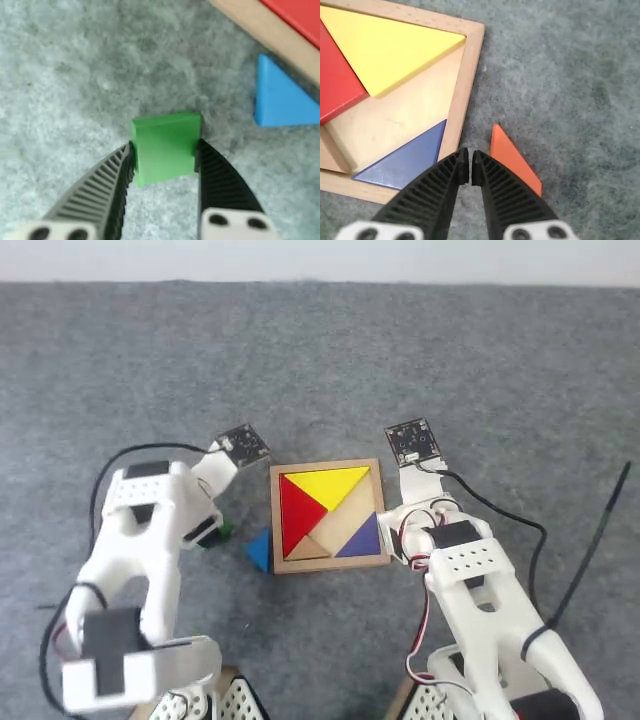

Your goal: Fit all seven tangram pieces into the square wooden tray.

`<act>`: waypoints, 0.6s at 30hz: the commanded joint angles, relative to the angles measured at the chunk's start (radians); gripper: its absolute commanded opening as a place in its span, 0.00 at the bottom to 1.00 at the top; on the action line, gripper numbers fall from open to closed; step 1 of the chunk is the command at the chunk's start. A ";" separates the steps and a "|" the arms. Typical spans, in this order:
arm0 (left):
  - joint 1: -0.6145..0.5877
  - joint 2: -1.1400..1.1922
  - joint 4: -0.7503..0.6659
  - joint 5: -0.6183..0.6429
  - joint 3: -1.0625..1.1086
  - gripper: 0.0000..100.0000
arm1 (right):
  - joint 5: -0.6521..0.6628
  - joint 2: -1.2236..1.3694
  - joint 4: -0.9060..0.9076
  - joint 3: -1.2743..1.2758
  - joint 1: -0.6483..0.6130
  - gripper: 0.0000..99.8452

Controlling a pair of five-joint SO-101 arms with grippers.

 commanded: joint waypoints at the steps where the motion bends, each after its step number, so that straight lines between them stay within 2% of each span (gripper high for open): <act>1: 0.006 -0.132 -0.025 0.002 0.110 0.15 | 0.006 -0.008 -0.008 -0.008 0.008 0.03; 5: 0.006 -0.203 -0.043 0.003 0.176 0.15 | 0.005 -0.008 -0.008 -0.008 0.008 0.03; 9: 0.006 -0.265 -0.094 0.066 0.231 0.15 | 0.005 -0.008 -0.008 -0.008 0.008 0.03; 18: 0.044 -0.347 -0.072 0.071 0.298 0.15 | 0.005 -0.008 -0.008 -0.008 0.008 0.03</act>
